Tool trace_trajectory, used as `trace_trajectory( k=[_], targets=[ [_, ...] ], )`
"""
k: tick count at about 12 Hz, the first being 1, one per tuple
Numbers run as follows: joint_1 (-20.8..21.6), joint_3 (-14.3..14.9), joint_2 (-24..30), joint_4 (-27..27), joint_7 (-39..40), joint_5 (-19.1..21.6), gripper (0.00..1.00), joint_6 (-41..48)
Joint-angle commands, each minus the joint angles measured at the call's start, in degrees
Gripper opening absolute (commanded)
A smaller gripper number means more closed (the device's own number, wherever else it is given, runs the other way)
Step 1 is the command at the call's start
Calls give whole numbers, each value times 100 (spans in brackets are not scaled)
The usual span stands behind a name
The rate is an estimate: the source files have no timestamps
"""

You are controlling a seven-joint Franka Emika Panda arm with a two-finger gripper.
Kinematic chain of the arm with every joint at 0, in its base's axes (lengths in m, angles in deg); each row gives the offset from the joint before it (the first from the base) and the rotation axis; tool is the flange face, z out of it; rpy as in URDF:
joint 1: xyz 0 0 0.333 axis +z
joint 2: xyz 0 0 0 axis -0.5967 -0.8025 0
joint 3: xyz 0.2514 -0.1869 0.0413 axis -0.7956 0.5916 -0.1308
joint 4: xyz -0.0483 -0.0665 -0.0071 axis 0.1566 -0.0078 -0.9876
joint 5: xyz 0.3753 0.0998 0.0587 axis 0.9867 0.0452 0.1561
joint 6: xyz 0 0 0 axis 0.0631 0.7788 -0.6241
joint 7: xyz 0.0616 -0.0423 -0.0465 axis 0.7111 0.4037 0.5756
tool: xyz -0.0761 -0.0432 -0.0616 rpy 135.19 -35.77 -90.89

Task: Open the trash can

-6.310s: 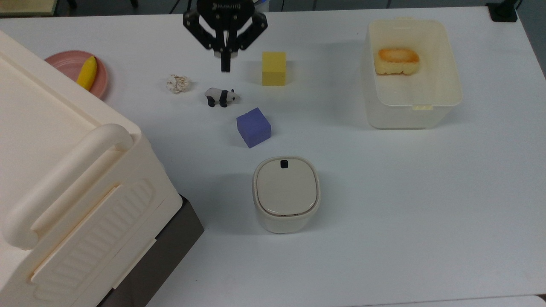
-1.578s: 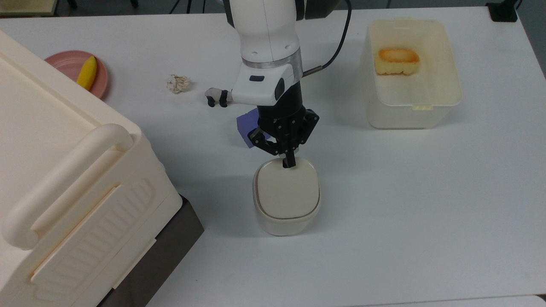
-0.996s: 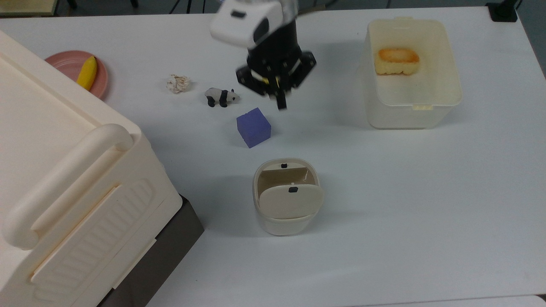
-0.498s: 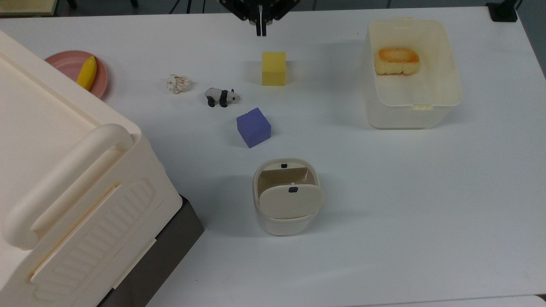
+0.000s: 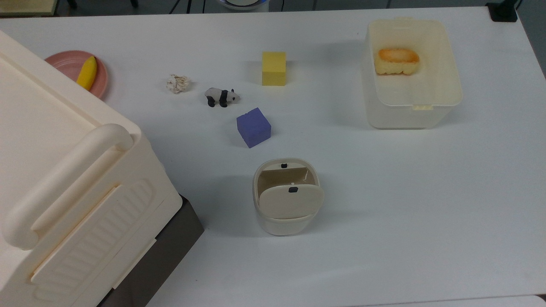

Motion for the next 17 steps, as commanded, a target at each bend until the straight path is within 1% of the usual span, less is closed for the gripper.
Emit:
trace_trajectory(
  k=[1,7,10,16,17],
  targets=[
    [-2,49,93,169,260,-189,100,-29],
    [-2,40,76,195,287,-418,100,-160],
    [-2,40,76,230,1006,-480,100,-152],
    [-11,49,58,326,1139,-515,100,-161],
    [24,119,23,309,1140,-515,100,-169]
  ],
)
